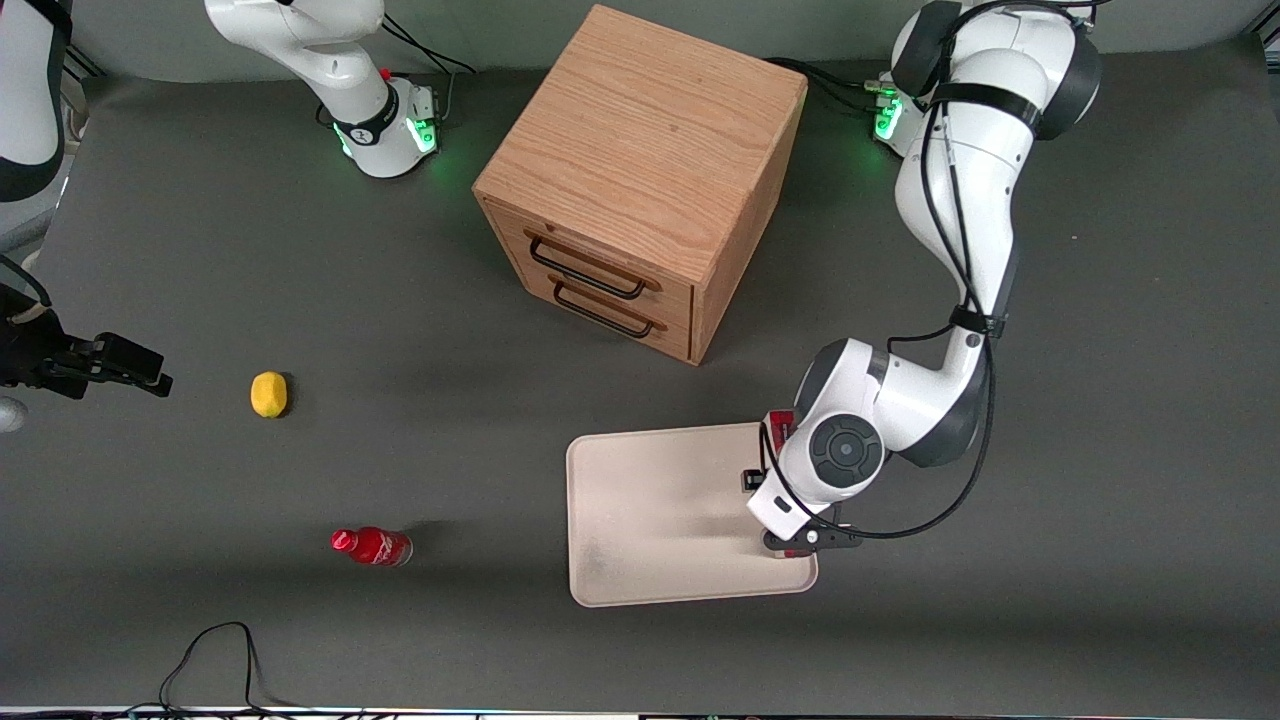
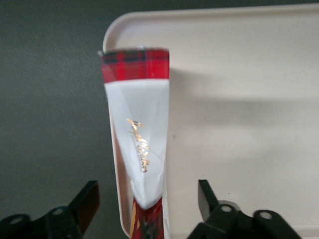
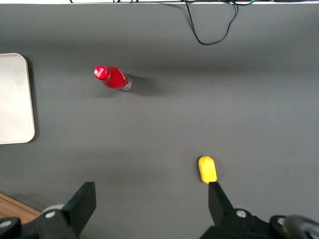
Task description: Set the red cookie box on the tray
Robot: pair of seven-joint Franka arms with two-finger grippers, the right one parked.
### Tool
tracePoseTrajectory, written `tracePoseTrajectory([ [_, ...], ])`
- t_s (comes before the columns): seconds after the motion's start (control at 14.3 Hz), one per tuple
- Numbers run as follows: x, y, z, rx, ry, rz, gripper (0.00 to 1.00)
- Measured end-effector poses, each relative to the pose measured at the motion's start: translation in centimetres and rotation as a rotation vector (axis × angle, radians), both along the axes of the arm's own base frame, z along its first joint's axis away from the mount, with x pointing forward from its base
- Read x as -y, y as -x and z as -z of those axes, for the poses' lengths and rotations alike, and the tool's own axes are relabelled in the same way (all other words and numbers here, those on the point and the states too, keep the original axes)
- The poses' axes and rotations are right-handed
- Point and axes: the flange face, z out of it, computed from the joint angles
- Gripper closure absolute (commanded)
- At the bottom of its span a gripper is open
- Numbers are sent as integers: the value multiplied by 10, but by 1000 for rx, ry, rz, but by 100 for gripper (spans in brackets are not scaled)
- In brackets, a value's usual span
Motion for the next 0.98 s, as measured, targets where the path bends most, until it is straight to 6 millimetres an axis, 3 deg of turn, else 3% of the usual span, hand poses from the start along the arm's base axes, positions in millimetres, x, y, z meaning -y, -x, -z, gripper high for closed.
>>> tracePoseTrajectory([
  [0.28, -39, -3, -94, 50, -37, -26, 0],
  [0.49, -109, 16, -168, 74, -62, -32, 0],
  [0.77, -224, 69, -266, 49, -79, -62, 0],
  [0.98, -273, 117, -309, 55, -24, -28, 0],
])
